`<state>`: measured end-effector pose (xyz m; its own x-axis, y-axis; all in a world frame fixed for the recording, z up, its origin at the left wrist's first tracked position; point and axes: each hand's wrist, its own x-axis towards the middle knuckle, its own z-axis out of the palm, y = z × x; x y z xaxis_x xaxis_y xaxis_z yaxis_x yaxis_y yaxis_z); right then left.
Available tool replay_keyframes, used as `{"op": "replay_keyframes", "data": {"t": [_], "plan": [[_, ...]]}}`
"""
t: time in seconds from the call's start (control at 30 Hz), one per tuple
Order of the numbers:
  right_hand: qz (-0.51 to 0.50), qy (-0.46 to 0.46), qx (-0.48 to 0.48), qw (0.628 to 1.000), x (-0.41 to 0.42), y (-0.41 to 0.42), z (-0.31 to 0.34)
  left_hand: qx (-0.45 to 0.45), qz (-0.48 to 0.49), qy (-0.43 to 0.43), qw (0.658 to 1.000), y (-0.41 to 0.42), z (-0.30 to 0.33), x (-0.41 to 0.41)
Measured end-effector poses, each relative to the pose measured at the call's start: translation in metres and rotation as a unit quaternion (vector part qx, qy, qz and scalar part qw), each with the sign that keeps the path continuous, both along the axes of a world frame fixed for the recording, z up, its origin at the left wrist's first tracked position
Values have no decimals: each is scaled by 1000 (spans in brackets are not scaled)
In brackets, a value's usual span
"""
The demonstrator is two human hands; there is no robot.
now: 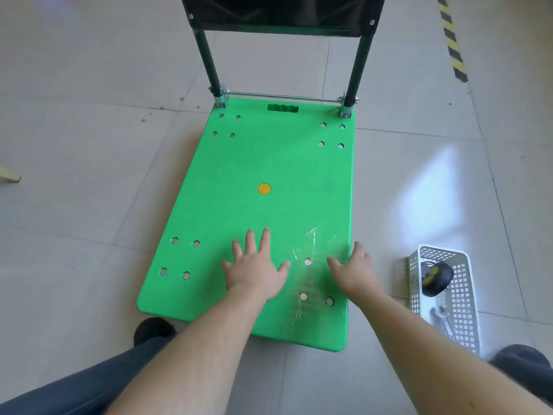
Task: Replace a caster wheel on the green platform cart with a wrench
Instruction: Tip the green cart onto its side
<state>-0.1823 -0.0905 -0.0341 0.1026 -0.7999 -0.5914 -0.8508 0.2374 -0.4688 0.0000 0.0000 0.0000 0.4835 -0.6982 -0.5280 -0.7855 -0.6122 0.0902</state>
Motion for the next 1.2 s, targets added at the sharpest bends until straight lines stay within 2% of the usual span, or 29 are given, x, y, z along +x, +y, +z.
{"op": "replay_keyframes", "data": {"t": [0.2,0.37,0.7,0.93,1.2], "plan": [[-44,-4,36,998,14,-26,-20,28,21,-13,999,-14,-31,20],[-85,-61,37,994,25,-52,-31,18,48,-37,998,-17,-46,49],[-162,-96,73,979,36,-84,-46,32,54,-50,997,-24,-66,75],[-143,-103,139,975,31,-92,-27,36,37,-52,997,-19,-66,81],[-127,-132,116,976,20,-90,14,17,20,-17,1000,-18,-55,89]]}}
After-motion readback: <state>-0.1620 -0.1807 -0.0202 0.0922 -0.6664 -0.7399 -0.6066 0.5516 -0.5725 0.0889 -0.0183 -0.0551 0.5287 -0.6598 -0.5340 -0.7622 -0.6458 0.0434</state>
